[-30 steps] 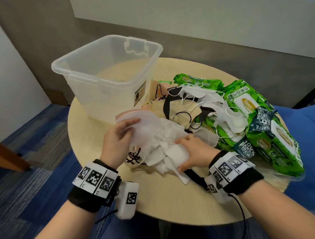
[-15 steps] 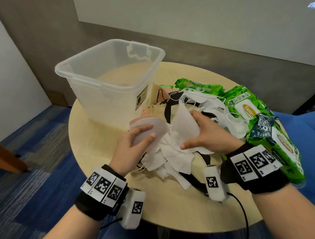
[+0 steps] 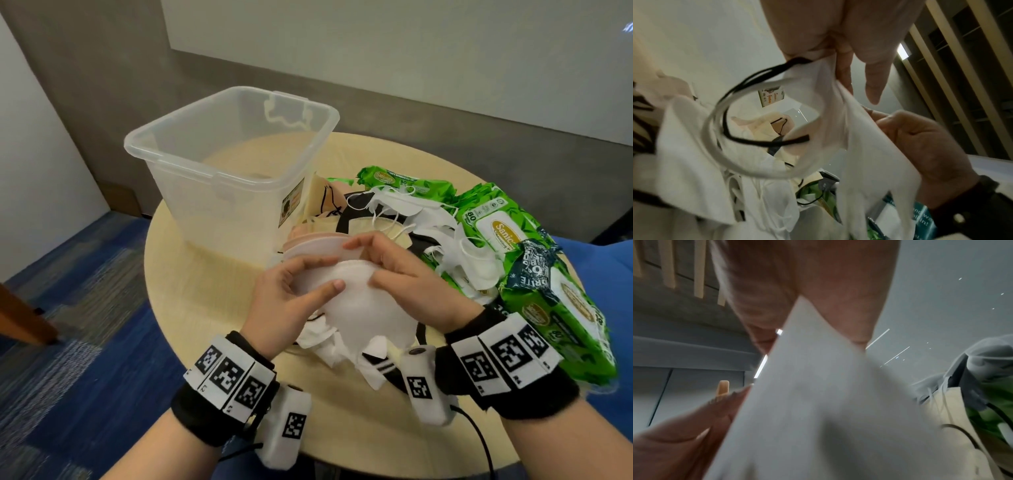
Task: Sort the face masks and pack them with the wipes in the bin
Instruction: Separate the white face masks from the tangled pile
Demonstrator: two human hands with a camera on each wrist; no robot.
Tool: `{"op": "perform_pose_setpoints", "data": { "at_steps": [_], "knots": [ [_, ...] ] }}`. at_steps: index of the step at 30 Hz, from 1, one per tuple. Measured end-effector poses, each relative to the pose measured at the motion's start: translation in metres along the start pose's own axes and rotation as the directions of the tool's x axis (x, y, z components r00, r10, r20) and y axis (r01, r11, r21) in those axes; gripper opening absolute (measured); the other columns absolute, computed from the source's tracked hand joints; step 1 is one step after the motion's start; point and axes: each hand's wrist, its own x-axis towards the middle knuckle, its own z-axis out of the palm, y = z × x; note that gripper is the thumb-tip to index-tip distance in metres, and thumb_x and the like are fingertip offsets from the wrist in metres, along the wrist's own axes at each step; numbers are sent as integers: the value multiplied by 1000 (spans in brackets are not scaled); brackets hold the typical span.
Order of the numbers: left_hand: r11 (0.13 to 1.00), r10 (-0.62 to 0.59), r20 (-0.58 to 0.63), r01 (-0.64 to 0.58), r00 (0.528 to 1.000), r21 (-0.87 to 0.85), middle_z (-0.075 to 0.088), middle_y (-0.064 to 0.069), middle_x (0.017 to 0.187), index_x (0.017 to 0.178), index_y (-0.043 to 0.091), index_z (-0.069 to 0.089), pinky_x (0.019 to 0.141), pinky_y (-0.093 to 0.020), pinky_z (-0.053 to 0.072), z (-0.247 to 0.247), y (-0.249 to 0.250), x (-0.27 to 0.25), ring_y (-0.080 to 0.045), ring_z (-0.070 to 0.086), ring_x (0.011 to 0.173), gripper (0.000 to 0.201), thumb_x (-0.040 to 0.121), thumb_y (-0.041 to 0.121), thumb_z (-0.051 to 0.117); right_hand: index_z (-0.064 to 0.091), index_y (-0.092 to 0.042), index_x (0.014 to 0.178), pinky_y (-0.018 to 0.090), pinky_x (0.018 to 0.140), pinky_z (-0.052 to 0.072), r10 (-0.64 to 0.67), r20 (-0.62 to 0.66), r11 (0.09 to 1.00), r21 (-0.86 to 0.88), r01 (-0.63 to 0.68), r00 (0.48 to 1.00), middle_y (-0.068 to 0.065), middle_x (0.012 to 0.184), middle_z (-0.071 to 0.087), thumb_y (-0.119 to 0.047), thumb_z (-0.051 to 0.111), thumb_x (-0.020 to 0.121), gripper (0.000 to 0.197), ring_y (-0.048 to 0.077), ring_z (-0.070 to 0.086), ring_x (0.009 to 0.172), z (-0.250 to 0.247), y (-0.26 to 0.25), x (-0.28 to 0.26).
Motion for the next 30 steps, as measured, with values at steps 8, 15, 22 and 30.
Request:
{"op": "perform_pose_setpoints", "data": {
  "at_steps": [8,15,22,30],
  "knots": [
    [979,-66,-10,63,998,-192,69,-2,106,97,20,69,85,-27,54,2,6,0,-13,65,99,37,64,11,82,64,-12,82,13,59,45,-84,-311,960,229,160,947,-5,66,63,6,58,84,20,4,56,63,-8,1,-3],
    [986,-58,-49,50,997,-159,66,5,99,94,19,67,88,-33,54,1,9,1,-10,63,94,31,76,-6,68,71,-14,84,15,69,51,-55,-78,979,190,69,995,-8,78,73,26,35,80,54,5,65,79,-17,-6,-11],
    [998,-19,-29,17,999,-52,66,9,105,101,24,66,84,-18,49,-5,4,3,-7,59,103,17,86,23,59,70,-21,76,22,73,46,-184,-160,979,-117,166,970,-12,88,62,-14,67,71,9,7,57,85,-30,-9,-10],
    [993,94,102,-85,990,-87,68,0,108,99,34,68,93,-37,46,1,2,-2,-16,61,106,46,86,59,32,66,-10,88,18,66,37,-279,-15,845,-478,238,960,6,73,63,-15,66,84,7,14,52,68,-14,-22,7]
  ]
}}
